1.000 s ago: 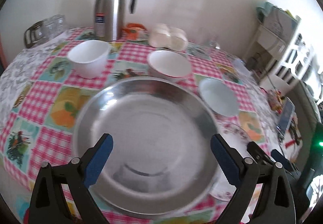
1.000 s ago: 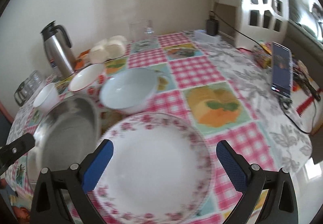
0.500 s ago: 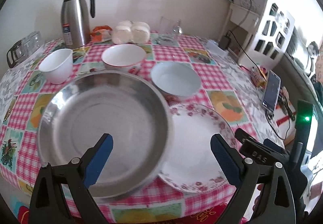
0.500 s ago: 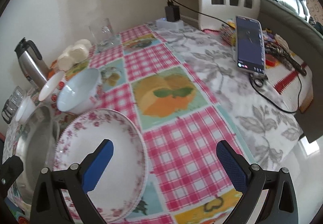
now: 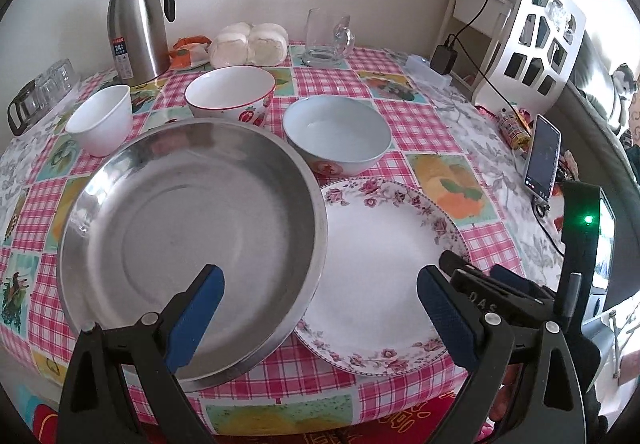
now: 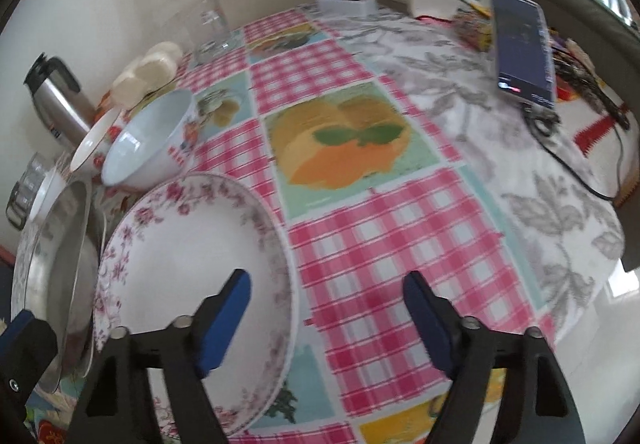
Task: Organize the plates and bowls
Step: 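Move the right tool to the rose-rimmed round plate and grasp its rim, then grasp the rose-rimmed plate rim with the left tool while the right tool holds it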
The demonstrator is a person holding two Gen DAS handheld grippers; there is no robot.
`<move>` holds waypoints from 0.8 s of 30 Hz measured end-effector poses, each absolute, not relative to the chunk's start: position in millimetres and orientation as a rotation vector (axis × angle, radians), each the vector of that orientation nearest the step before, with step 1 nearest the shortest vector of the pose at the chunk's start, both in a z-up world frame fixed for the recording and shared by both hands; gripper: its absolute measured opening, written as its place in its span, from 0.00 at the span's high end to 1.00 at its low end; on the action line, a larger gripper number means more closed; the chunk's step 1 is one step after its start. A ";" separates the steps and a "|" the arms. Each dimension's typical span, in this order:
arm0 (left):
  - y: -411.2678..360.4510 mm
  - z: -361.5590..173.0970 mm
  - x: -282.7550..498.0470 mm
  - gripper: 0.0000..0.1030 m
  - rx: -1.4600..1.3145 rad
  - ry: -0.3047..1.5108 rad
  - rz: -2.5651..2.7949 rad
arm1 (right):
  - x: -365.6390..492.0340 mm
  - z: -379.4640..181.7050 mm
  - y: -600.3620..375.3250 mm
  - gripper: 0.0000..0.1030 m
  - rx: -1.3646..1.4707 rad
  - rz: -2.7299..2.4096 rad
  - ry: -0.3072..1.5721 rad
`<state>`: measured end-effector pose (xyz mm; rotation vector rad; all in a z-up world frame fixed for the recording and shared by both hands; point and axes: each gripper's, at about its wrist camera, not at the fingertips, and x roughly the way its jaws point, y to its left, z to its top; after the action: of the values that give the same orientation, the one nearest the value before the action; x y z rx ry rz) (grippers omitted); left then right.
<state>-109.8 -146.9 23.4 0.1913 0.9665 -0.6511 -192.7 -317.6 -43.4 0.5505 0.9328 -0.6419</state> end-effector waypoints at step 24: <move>-154.7 20.5 -111.9 0.06 0.228 0.967 -0.656 | -195.5 -39.7 -321.7 0.85 0.539 -0.693 0.920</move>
<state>-111.9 -154.7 20.5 0.2276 0.9666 -0.6559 -195.5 -321.7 -39.7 0.5393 0.9202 -0.6932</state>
